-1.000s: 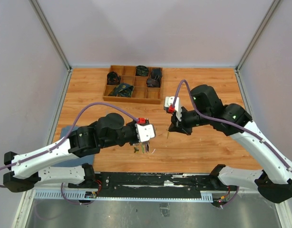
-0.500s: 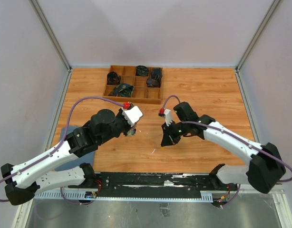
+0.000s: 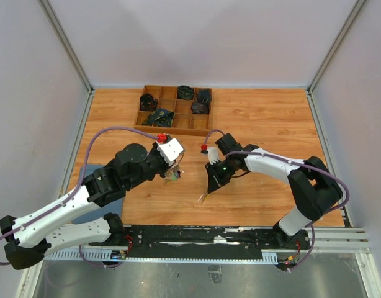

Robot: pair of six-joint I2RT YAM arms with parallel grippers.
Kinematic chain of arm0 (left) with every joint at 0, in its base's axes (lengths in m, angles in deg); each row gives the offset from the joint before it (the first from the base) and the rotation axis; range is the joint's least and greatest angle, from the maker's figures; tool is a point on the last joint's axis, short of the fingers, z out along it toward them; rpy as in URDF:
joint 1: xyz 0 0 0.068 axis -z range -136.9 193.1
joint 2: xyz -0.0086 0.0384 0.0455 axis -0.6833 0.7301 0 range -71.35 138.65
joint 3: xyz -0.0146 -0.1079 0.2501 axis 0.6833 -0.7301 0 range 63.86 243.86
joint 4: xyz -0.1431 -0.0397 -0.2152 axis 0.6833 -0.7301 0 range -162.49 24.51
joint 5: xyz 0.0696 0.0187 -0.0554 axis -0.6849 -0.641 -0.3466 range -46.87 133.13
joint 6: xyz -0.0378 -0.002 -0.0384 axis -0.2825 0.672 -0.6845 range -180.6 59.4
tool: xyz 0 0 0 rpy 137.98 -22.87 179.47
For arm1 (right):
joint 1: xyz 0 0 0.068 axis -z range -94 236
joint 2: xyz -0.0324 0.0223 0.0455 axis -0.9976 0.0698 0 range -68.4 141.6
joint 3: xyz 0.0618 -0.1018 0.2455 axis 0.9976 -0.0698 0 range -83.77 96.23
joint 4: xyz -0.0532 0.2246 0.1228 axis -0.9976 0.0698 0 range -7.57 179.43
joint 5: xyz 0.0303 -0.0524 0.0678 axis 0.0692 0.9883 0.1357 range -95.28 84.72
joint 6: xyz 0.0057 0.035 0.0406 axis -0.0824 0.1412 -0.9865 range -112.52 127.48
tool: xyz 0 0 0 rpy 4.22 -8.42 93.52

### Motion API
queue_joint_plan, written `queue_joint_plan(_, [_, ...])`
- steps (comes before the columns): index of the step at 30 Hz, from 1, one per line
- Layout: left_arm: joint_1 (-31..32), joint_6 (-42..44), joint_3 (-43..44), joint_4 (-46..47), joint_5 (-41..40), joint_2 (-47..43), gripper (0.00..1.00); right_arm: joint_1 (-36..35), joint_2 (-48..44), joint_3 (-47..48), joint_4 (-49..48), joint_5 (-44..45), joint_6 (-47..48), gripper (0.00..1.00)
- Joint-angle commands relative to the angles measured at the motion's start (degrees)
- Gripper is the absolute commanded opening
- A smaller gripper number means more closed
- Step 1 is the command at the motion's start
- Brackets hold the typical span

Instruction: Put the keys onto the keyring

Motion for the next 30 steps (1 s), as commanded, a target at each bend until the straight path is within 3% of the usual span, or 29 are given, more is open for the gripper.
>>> queue_joint_plan(1, [-0.2,-0.41,0.0,2.39,-0.3,-1.46,0.0,1.65,1.33,2.91,4.61,7.35,2.89,0.03])
queue_joint_plan(15, [-0.19,-0.34,-0.2,2.39,0.52,-1.89,0.01,1.92,4.58,7.56,9.07,15.21,6.46,0.03])
queue_joint_plan(20, [-0.2,-0.33,-0.21,2.51,0.05,-2.09,0.01,1.83,0.11,5.51,7.46,18.54,3.75,0.13])
queue_joint_plan(24, [-0.19,-0.56,-0.84,3.27,-1.83,-2.21,0.01,1.83,-6.34,1.33,1.94,22.76,-4.02,0.19])
queue_joint_plan(27, [-0.28,-1.3,-1.53,4.19,-3.1,-1.75,0.01,1.81,-9.53,-0.32,1.69,28.23,-15.62,0.21])
queue_joint_plan(30, [-0.58,-1.72,-2.37,5.21,-3.37,-1.12,0.01,0.02,-11.88,-3.86,0.24,32.22,-28.18,0.33])
